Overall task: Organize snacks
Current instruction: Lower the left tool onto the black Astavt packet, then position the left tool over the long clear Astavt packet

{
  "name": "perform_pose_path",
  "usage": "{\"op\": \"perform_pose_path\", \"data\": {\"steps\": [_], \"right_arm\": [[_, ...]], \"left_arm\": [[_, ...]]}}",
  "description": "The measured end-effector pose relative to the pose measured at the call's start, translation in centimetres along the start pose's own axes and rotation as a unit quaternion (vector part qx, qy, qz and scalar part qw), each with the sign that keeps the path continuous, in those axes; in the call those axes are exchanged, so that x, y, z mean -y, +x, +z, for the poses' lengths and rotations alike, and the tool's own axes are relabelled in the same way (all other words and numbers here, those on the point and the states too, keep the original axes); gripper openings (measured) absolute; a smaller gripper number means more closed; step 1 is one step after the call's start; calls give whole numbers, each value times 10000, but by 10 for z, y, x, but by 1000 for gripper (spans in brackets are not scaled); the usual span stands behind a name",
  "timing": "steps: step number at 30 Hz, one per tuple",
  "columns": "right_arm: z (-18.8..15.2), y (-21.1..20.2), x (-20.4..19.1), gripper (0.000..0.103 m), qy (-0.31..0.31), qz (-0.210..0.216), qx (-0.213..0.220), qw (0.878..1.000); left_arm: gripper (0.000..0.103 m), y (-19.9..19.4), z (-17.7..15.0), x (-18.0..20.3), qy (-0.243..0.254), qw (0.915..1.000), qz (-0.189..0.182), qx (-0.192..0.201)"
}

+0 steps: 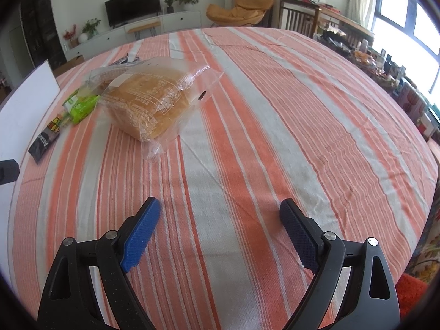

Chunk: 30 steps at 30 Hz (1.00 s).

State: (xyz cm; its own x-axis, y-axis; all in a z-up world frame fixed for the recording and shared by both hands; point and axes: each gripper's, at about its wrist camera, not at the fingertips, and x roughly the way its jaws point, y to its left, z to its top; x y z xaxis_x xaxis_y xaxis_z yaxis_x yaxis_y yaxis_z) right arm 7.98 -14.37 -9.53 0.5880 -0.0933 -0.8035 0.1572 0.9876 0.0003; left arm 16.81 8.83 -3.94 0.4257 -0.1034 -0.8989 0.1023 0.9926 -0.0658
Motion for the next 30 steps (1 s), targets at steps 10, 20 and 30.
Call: {"op": "perform_pose_path", "data": {"steps": [10,20,30], "right_arm": [[0,0,0,92,9,-2,15,10000],[-1,0,0,92,19,-9,11,10000],[-1,-2,-1,92,49,-31,38,10000]], "left_arm": [[93,81,49,12,623,9948,774,-238],[21,57,-3,16,-146,9997,-13,-211],[79,36,-48,23,-307,9990,165,280]]}}
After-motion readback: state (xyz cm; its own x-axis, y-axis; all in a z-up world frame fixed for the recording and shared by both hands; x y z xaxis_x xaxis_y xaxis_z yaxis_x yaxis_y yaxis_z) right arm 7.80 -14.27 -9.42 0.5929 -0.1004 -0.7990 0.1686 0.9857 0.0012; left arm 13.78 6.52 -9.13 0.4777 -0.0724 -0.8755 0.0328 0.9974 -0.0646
